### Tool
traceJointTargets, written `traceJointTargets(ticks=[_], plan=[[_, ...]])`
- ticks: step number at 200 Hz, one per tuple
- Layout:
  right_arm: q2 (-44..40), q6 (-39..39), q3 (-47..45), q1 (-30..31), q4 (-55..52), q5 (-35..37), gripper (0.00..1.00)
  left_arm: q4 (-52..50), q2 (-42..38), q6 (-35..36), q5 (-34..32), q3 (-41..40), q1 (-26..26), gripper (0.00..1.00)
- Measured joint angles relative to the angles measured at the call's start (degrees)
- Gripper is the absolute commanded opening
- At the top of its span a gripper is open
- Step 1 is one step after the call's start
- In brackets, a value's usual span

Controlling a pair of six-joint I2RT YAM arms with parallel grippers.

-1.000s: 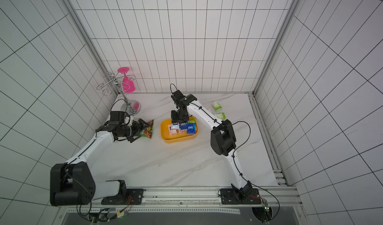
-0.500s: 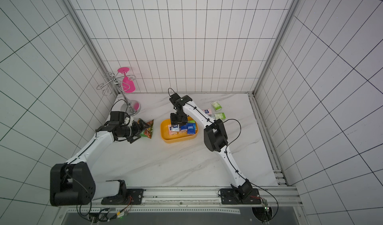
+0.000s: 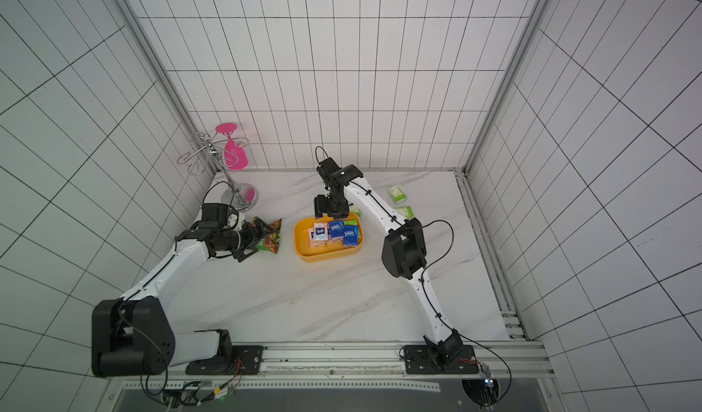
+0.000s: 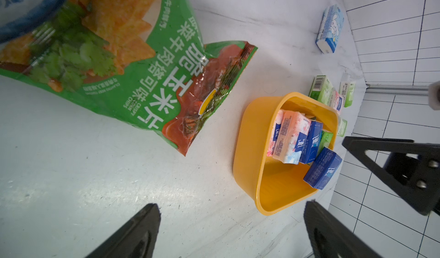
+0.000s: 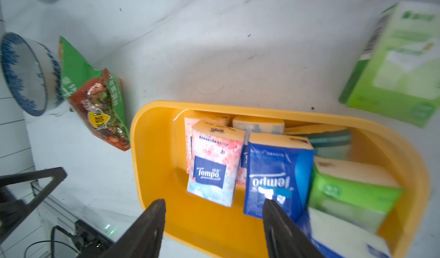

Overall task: Put the pocket tissues into the storage box
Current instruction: Place the pocket tissues in the storage box, then pick up the pocket tissues from the center of the board.

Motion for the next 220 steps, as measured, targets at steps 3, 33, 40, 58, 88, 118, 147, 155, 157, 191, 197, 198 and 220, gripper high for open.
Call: traceJointTargets(ticks=[3,33,40,58,88,118,147,155,157,191,197,198,220], plan=[[-0.9,0.2,-0.6,-0.4,0.2,0.0,0.68,-0.1,0.0,0.0,0.0,0.2,0.0,0.97],[-10.8,3.0,-9.3,-6.3,2.8,0.2,0.69,-0.6,0.0,0.3,-0.9,2.4,-1.6,0.98],[-12.5,3.7,-11.5,-8.1,3.5,0.4,0.69,-0.6,0.0,0.6,-1.5,3.2,-2.6,0.97],[-15.4,6.0,-17.2,-12.7,5.4,1.0,0.7,-0.7,0.6,1.4,-3.1,5.6,-5.3,0.97],[-16.2,11.2,-25.4,-19.5,7.6,1.7,0.72,-0.6,2.9,2.5,-5.0,9.4,-8.7,0.97],[-16.3,17.5,-33.5,-24.6,10.8,2.3,0.72,-0.6,4.0,3.1,-6.3,10.5,-9.3,0.98],[-16.2,23.1,-35.7,-26.5,12.5,2.8,0.73,-0.7,4.0,3.6,-7.5,10.4,-9.3,0.97],[-16.2,25.0,-35.7,-26.7,13.3,2.6,0.73,-0.6,3.8,3.7,-7.8,10.3,-9.3,0.97],[-16.2,25.4,-35.7,-26.8,13.4,2.5,0.73,-0.6,3.8,3.8,-7.8,10.2,-9.3,0.97],[-13.3,33.4,-35.7,-27.3,15.2,0.2,0.75,-0.8,3.1,4.7,-8.7,9.0,-9.3,0.97],[-12.4,34.8,-35.7,-27.3,15.3,-0.2,0.75,-0.9,3.1,5.0,-8.8,9.0,-9.3,0.97],[-12.3,34.9,-35.7,-27.3,15.3,-0.2,0.75,-0.9,3.1,5.0,-8.8,9.0,-9.3,0.97],[-9.7,39.8,-35.7,-27.4,15.7,-1.3,0.75,-0.9,3.0,5.7,-9.4,9.0,-9.3,0.98]])
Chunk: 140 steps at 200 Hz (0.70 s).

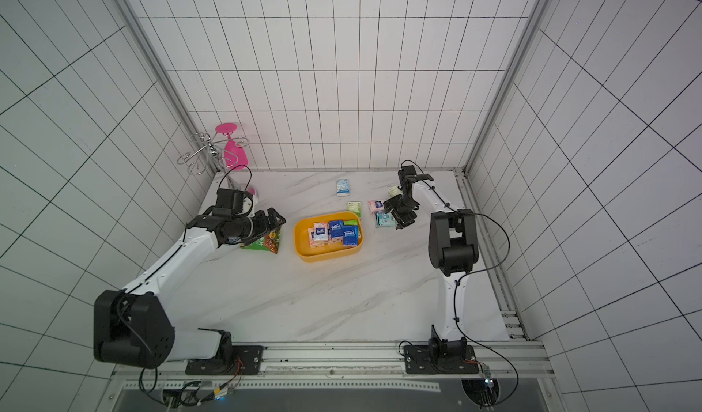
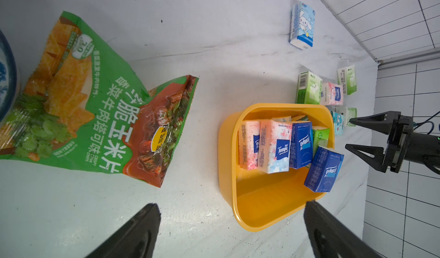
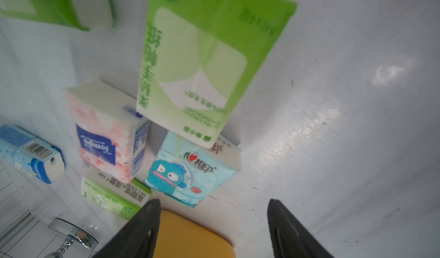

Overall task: Put the pocket tissues into the storage box
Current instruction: Pick up the pocket tissues from the center of the board.

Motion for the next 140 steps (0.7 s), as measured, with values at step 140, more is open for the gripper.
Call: traceJointTargets(ticks=[140], plan=[[3.9,14.7,0.1,-0.2,5.0,-2.4,0.74,-0.9,-0.6,2.1,-1.9,0.0,0.0,0.97]])
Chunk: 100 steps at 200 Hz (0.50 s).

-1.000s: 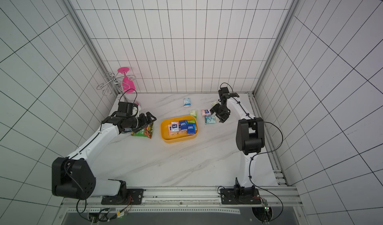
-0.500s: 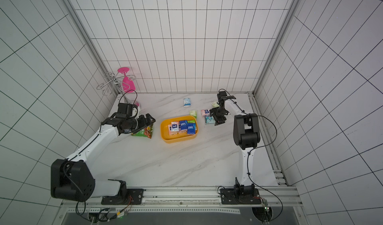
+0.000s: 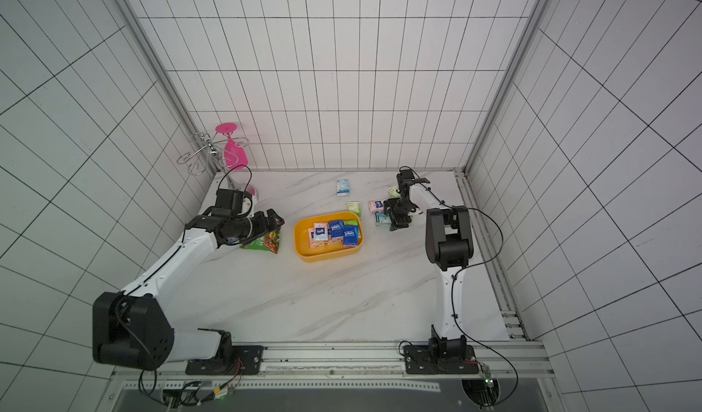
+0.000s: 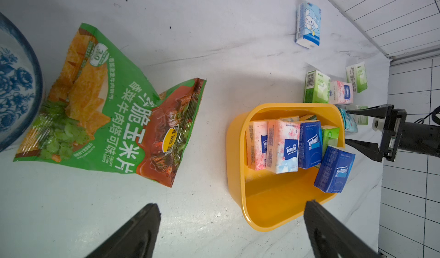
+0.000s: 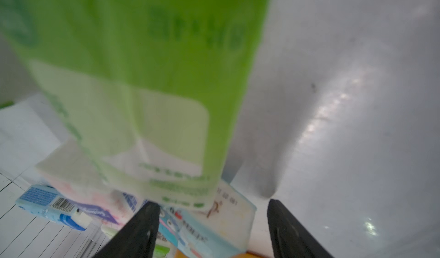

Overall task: Put the pocket tissues into the storage box
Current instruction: Pick up the pocket tissues from the center of the board.

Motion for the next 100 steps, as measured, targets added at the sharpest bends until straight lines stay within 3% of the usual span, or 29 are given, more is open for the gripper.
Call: traceJointTargets(ticks=[56,100], plan=[[1.2,0.6,1.1,0.0,1.1,0.3,0.7,-0.2,-0.7,0.2,-0.6,-0.7,0.0,0.97],[1.3,0.6,1.1,0.0,1.3,1.3,0.49,-0.3,-0.9,0.2,-0.8,-0.9,0.0,0.97]])
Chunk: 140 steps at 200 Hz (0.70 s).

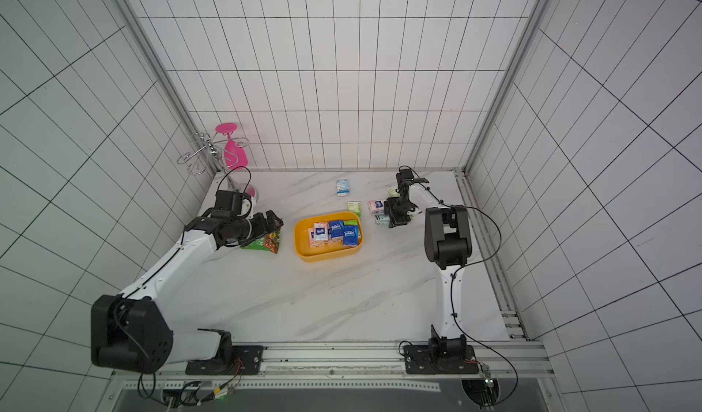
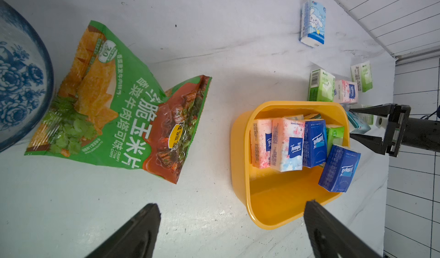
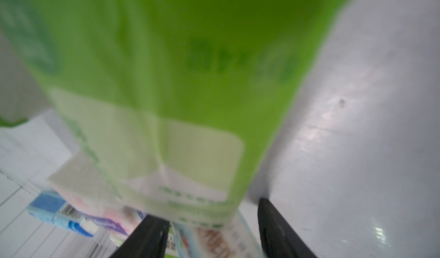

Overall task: Put the pocket tissues into the storage box
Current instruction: Pick up the pocket tissues from the center of the board.

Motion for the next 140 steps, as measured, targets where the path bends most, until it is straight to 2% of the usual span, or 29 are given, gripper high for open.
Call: traceJointTargets(ticks=[15,32,80,140], plan=[[0.0,-0.2,-0.1,0.0,0.4,0.8,0.33,0.0,-0.1,0.0,0.0,0.0,0.0,0.98],[-0.2,-0.9,-0.1,0.0,1.4,1.4,0.26,0.0,-0.3,0.0,0.0,0.0,0.0,0.97],[-3.0,-5.2,-2.5,0.0,2.4,2.9,0.26,0.0,-0.8,0.0,0.0,0.0,0.0,0.98],[-17.1,-19.2,-8.3,1.1,1.7,3.2,0.25,0.9,-0.9,-1.9,4.1,-1.6,2.5,0.97]])
